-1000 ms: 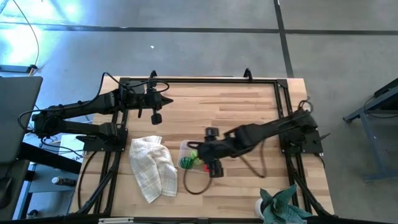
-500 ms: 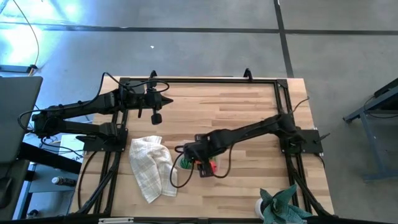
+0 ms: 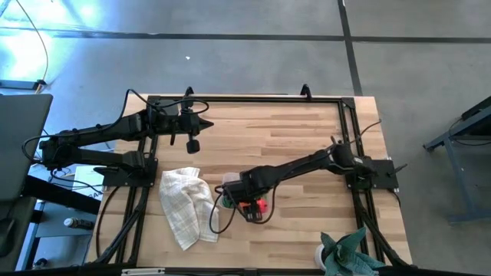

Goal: Pick and placing Produce into tupperware
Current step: Put the orange tangerine into the transparent bin

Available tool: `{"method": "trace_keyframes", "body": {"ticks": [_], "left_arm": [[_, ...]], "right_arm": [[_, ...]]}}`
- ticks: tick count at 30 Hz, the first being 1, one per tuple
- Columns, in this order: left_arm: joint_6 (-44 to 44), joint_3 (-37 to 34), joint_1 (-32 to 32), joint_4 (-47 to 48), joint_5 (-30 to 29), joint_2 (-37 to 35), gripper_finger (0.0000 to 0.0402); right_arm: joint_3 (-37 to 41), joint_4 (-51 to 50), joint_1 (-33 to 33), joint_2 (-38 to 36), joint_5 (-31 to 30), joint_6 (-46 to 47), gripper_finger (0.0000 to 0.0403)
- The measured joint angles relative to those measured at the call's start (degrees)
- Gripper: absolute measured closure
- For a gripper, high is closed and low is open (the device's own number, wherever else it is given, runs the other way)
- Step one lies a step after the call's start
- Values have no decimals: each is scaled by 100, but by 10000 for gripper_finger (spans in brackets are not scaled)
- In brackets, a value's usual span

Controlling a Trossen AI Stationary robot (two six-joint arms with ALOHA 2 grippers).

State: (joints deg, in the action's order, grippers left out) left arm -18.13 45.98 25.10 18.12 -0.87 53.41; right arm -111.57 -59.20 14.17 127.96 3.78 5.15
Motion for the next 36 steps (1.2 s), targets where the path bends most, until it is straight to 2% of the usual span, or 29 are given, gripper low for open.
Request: {"method": "trace_keyframes", "body": {"ticks": [16,36], "left_arm": [[0,0,0,1,-1,2,401],[0,0,0,-1,1,0,401]], "right_arm": [[0,-114,7,70,82,-424,153],[-4,-59,14,130,79,-1713,153]]}}
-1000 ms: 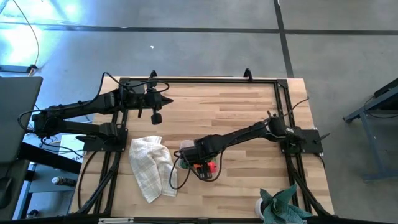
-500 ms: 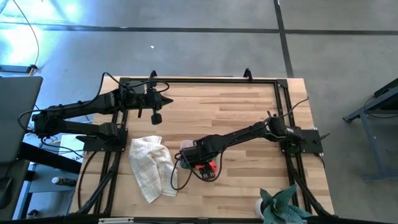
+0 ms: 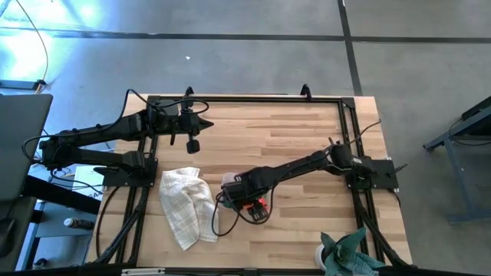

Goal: Pick and placing Produce into tupperware
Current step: Put the orange tangerine into the transparent bin

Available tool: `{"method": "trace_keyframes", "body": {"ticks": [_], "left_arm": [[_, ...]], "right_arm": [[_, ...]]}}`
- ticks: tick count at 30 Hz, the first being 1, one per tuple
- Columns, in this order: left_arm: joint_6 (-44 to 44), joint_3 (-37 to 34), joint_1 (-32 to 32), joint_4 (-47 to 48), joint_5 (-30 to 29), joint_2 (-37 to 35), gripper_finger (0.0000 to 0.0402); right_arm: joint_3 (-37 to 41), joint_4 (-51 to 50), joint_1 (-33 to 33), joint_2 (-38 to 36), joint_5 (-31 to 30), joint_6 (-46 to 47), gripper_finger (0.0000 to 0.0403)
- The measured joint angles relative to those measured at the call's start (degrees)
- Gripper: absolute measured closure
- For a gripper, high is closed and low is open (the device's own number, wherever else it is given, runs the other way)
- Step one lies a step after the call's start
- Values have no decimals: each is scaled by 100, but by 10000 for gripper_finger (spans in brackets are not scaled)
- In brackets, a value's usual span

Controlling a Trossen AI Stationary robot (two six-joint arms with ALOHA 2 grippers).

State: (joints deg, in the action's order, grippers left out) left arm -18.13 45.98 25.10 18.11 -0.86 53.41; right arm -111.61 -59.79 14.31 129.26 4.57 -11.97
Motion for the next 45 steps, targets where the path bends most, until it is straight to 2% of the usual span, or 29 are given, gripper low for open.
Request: {"method": "trace_keyframes", "body": {"ticks": [9,17,24,45], "left_arm": [[0,0,2,-2,-2,2,401],[0,0,0,-1,-2,2,401],[0,0,0,0,0,1,401],[0,0,0,0,0,0,401]], "right_arm": [[-34,34,87,186,-467,-225,153],[-25,4,72,200,-473,-204,153],[-20,42,80,207,-764,-96,153],[-11,116,78,207,-785,175,145]]}}
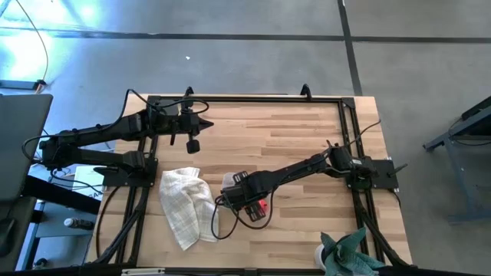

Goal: Pick and placing Produce into tupperware
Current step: Put the orange tangerine into the transparent bin

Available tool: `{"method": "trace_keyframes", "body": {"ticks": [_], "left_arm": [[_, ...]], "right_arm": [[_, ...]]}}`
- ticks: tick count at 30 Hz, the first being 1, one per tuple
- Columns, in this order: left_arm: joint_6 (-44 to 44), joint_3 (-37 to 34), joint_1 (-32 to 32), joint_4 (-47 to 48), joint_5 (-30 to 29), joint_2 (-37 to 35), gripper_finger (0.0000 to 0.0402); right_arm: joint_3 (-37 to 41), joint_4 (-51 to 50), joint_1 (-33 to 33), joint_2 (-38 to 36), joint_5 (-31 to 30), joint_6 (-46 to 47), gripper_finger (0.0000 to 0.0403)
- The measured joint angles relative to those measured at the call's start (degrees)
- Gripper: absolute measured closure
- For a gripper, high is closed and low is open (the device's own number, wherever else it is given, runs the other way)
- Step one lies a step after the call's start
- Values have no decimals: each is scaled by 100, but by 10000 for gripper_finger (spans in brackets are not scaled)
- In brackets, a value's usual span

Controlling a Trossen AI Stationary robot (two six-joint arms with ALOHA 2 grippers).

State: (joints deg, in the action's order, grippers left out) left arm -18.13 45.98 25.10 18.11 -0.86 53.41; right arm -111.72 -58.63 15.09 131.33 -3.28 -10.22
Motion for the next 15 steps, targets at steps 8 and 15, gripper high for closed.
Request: {"method": "trace_keyframes", "body": {"ticks": [8,15], "left_arm": [[-2,0,0,0,-2,2,401],[-1,0,0,0,-1,2,401]], "right_arm": [[4,9,0,4,-182,114,102],[9,-42,1,-19,-180,-12,98]]}}
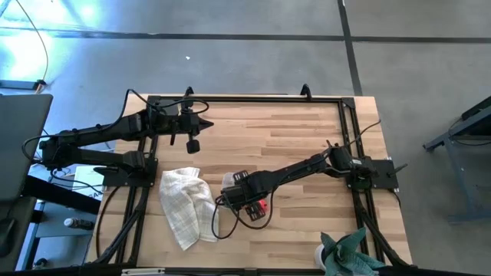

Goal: Pick and placing Produce into tupperware
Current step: Put the orange tangerine into the transparent bin, then return to Home Position

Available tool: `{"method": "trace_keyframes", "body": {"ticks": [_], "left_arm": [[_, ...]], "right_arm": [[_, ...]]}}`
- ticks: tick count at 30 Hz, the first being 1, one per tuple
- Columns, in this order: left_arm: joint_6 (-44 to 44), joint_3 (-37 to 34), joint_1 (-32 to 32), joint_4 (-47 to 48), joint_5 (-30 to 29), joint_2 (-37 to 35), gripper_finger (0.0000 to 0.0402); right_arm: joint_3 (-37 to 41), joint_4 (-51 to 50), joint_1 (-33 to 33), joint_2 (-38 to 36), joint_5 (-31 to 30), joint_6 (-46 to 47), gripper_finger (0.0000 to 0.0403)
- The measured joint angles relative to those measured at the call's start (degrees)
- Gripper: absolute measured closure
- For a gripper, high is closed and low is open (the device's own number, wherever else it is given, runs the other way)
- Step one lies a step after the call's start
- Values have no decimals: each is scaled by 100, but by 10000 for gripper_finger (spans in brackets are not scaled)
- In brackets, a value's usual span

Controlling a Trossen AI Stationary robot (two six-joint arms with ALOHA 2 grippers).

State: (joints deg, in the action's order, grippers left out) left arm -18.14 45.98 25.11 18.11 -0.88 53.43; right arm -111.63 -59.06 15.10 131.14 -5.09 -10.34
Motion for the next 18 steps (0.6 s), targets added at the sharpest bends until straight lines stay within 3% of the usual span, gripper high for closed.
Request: {"method": "trace_keyframes", "body": {"ticks": [18], "left_arm": [[1,0,0,0,1,0,401]], "right_arm": [[17,-348,28,-150,55,137,98]]}}
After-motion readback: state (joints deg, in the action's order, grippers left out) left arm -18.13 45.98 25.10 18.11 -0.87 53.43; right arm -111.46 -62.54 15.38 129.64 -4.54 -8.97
